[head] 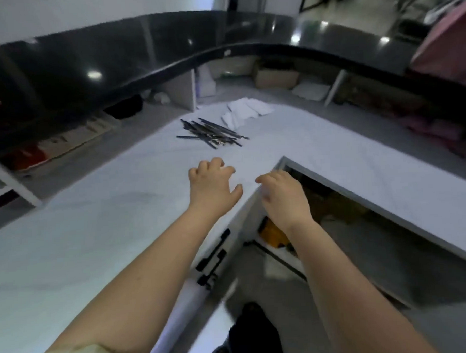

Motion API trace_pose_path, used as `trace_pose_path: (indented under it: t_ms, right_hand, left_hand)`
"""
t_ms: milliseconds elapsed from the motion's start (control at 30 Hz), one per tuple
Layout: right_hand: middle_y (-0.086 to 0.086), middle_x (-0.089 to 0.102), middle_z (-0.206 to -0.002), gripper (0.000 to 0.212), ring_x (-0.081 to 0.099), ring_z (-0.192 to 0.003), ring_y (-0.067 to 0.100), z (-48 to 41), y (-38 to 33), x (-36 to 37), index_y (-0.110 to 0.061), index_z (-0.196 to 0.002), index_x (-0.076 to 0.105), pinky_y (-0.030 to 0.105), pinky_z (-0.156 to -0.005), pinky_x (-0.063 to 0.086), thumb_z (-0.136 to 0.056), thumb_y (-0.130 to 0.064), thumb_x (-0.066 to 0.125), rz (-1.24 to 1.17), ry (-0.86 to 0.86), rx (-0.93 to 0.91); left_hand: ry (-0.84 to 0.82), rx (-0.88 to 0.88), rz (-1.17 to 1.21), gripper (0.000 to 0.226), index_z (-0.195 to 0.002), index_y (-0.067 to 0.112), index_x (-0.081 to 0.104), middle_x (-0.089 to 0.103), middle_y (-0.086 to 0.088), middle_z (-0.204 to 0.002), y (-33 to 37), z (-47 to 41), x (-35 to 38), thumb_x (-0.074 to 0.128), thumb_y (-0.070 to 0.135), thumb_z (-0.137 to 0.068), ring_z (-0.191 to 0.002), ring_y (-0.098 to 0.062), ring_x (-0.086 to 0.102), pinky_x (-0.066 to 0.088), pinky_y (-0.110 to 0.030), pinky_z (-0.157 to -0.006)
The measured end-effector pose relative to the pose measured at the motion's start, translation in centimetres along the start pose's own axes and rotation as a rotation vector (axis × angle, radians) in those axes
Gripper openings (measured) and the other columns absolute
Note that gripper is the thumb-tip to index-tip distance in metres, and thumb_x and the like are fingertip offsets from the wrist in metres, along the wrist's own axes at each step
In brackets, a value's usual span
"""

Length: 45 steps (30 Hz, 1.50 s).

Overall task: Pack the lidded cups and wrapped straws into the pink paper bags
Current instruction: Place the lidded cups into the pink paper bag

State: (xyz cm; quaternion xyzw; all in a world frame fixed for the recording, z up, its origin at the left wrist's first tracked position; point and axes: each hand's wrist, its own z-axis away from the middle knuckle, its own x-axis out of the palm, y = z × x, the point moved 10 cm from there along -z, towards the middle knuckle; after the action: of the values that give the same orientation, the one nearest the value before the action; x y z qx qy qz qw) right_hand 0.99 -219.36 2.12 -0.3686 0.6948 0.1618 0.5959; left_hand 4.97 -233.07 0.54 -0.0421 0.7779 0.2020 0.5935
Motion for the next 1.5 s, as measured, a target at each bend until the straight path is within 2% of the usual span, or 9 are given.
trace_pose_path:
  t_ms: [133, 267, 433, 667, 800, 900, 1200, 1367, 1500]
  right_hand:
    - [0.005, 0.066, -0.115, 0.032, 0.055, -0.113, 0.027, 8.4, 7.8, -4.1, -0.011, -0.115, 0.067, 0.038, -0.098, 0.043, -0.083, -0.009, 0.068, -0.039, 0.121, 0.211]
    - [-0.001, 0.063, -0.120, 0.034, 0.048, -0.119, 0.023, 16.7, 15.0, -7.6, -0.019, -0.118, 0.064, 0.038, -0.100, 0.041, -0.085, -0.012, 0.066, 0.011, 0.175, 0.435]
    - [0.002, 0.062, -0.120, 0.036, 0.047, -0.119, 0.025, 29.3, 22.8, -10.4, -0.016, -0.118, 0.064, 0.040, -0.099, 0.038, -0.084, -0.006, 0.060, 0.019, 0.201, 0.664]
    - [0.001, 0.059, -0.122, 0.036, 0.042, -0.120, 0.023, 50.9, 34.6, -17.1, -0.017, -0.123, 0.061, 0.029, -0.091, 0.034, -0.088, -0.008, 0.060, 0.033, 0.280, 1.010]
    - [0.002, 0.063, -0.119, 0.035, 0.046, -0.118, 0.027, 62.1, 39.4, -24.2, -0.017, -0.120, 0.064, 0.040, -0.096, 0.040, -0.085, -0.011, 0.065, 0.093, 0.433, 1.144]
    - [0.002, 0.063, -0.117, 0.033, 0.046, -0.116, 0.027, 69.1, 41.6, -28.0, -0.017, -0.117, 0.065, 0.041, -0.093, 0.042, -0.084, -0.010, 0.065, 0.118, 0.534, 1.230]
    - [0.000, 0.061, -0.122, 0.038, 0.044, -0.120, 0.023, 85.4, 46.0, -30.3, -0.019, -0.121, 0.062, 0.041, -0.098, 0.041, -0.085, -0.009, 0.064, 0.108, 0.604, 1.475]
    - [-0.002, 0.059, -0.123, 0.039, 0.042, -0.121, 0.019, 90.0, 49.5, -30.3, -0.020, -0.120, 0.064, 0.033, -0.103, 0.036, -0.082, -0.011, 0.067, 0.046, 0.539, 1.449]
    - [0.000, 0.062, -0.118, 0.040, 0.046, -0.117, 0.023, 95.3, 53.2, -31.8, -0.019, -0.118, 0.065, 0.037, -0.096, 0.042, -0.080, -0.006, 0.065, 0.128, 0.547, 1.566]
  left_hand:
    - [-0.028, 0.212, 0.047, 0.042, -0.114, 0.032, 0.065, 0.058, 0.000, -0.115, 11.8, 0.7, 1.9, 0.057, 0.053, -0.078, -0.110, -0.027, 0.047, 0.033, -0.041, -0.087]
    - [-0.071, 0.393, 0.130, 0.043, -0.117, 0.035, 0.062, 0.057, 0.003, -0.116, 23.4, 4.2, 4.1, 0.057, 0.052, -0.078, -0.114, -0.024, 0.044, 0.034, -0.042, -0.090]
    - [-0.205, 0.532, 0.157, 0.045, -0.123, 0.037, 0.058, 0.053, 0.005, -0.122, 35.3, 11.4, 8.8, 0.056, 0.051, -0.081, -0.121, -0.023, 0.039, 0.031, -0.044, -0.097]
    - [-0.308, 0.701, 0.219, 0.042, -0.123, 0.037, 0.057, 0.054, 0.004, -0.125, 53.8, 21.2, 13.1, 0.058, 0.050, -0.082, -0.122, -0.023, 0.039, 0.029, -0.042, -0.098]
    - [-0.288, 0.831, 0.324, 0.043, -0.122, 0.033, 0.061, 0.057, 0.002, -0.125, 66.9, 26.8, 12.3, 0.062, 0.048, -0.081, -0.121, -0.025, 0.042, 0.030, -0.042, -0.098]
    - [-0.302, 0.940, 0.391, 0.044, -0.123, 0.032, 0.061, 0.058, 0.001, -0.124, 75.2, 31.9, 12.1, 0.062, 0.047, -0.081, -0.120, -0.025, 0.043, 0.030, -0.042, -0.099]
    - [-0.454, 1.242, 0.376, 0.042, -0.121, 0.031, 0.063, 0.059, 0.002, -0.121, 89.6, 46.9, 16.1, 0.063, 0.044, -0.081, -0.120, -0.024, 0.045, 0.032, -0.040, -0.096]
    - [-0.511, 1.361, 0.387, 0.044, -0.121, 0.030, 0.063, 0.060, 0.003, -0.122, 97.0, 51.7, 18.3, 0.064, 0.045, -0.079, -0.118, -0.025, 0.045, 0.030, -0.039, -0.095]
    - [-0.548, 1.437, 0.407, 0.042, -0.120, 0.032, 0.062, 0.060, 0.002, -0.120, 104.0, 54.7, 20.3, 0.063, 0.045, -0.080, -0.117, -0.026, 0.045, 0.031, -0.039, -0.094]
